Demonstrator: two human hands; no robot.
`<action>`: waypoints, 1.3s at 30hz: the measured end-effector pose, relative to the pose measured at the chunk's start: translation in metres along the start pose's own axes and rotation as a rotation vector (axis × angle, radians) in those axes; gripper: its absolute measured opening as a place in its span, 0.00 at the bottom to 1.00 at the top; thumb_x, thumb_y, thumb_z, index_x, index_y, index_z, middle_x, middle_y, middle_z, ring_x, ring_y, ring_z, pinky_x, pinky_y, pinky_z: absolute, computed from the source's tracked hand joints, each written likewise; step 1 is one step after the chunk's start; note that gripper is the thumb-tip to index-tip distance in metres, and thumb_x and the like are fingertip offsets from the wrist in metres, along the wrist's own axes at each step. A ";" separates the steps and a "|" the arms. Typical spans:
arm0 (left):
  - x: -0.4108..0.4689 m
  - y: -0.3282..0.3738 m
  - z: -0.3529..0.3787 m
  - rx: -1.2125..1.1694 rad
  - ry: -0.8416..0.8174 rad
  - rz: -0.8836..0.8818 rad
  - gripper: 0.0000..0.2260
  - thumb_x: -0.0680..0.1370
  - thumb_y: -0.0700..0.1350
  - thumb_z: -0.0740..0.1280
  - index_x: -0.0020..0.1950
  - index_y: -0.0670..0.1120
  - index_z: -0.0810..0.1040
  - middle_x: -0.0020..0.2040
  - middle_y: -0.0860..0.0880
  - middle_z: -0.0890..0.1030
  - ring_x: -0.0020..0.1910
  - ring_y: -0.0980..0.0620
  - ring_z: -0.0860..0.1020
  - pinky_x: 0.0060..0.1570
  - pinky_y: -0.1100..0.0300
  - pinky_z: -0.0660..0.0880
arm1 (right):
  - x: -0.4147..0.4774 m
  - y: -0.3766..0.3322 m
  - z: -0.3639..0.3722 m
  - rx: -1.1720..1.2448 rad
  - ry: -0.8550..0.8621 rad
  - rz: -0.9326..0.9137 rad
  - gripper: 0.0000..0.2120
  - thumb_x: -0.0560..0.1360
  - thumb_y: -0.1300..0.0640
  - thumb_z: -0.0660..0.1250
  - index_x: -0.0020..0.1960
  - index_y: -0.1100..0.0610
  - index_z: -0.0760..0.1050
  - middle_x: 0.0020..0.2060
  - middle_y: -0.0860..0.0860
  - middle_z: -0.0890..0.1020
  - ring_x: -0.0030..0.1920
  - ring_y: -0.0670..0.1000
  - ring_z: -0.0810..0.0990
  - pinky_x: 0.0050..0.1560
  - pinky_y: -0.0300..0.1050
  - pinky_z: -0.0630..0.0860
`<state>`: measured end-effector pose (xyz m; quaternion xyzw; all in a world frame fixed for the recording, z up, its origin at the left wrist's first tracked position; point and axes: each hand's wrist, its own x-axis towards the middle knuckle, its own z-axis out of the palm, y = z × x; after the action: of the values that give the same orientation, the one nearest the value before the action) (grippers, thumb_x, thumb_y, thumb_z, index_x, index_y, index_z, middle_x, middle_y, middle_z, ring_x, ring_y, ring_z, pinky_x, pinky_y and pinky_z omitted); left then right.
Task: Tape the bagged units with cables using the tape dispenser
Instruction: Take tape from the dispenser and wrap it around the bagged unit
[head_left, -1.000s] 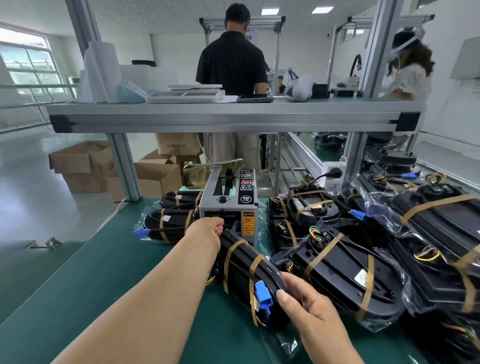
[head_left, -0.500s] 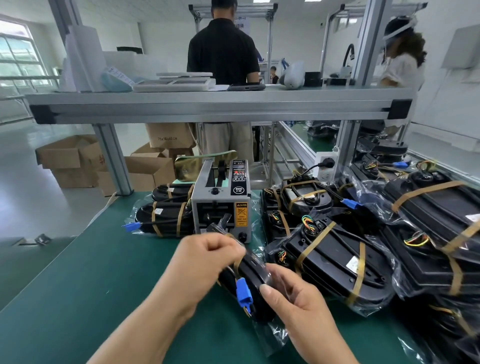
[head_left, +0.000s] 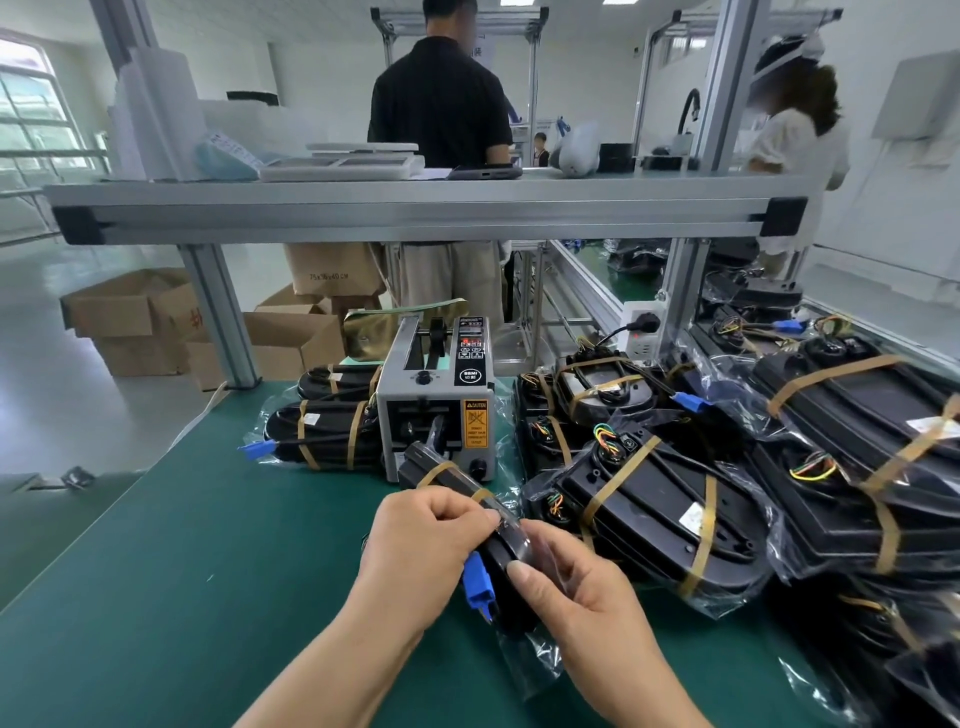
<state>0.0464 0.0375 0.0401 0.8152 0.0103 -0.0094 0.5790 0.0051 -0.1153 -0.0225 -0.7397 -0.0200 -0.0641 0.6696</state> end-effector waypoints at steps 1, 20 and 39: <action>0.001 -0.001 0.001 0.008 0.007 0.006 0.06 0.71 0.49 0.75 0.34 0.54 0.84 0.33 0.53 0.84 0.36 0.52 0.83 0.47 0.49 0.82 | 0.000 0.000 0.000 0.005 -0.002 0.002 0.16 0.77 0.62 0.71 0.61 0.47 0.77 0.51 0.37 0.85 0.55 0.37 0.82 0.53 0.28 0.75; 0.005 -0.014 0.010 0.134 0.109 0.096 0.09 0.69 0.53 0.74 0.40 0.54 0.75 0.26 0.62 0.73 0.26 0.62 0.70 0.29 0.67 0.66 | -0.002 -0.003 -0.001 -0.060 0.011 -0.048 0.18 0.77 0.59 0.71 0.58 0.38 0.74 0.47 0.23 0.80 0.53 0.26 0.77 0.47 0.20 0.70; 0.018 -0.012 -0.001 0.142 -0.041 0.153 0.13 0.66 0.53 0.78 0.42 0.53 0.75 0.25 0.58 0.69 0.25 0.59 0.66 0.27 0.66 0.67 | 0.023 -0.032 -0.014 -0.275 -0.117 0.052 0.17 0.77 0.56 0.72 0.62 0.39 0.76 0.50 0.30 0.83 0.55 0.30 0.79 0.54 0.26 0.74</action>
<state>0.0644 0.0423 0.0281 0.8523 -0.0643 0.0175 0.5188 0.0229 -0.1271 0.0127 -0.8271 -0.0310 -0.0056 0.5612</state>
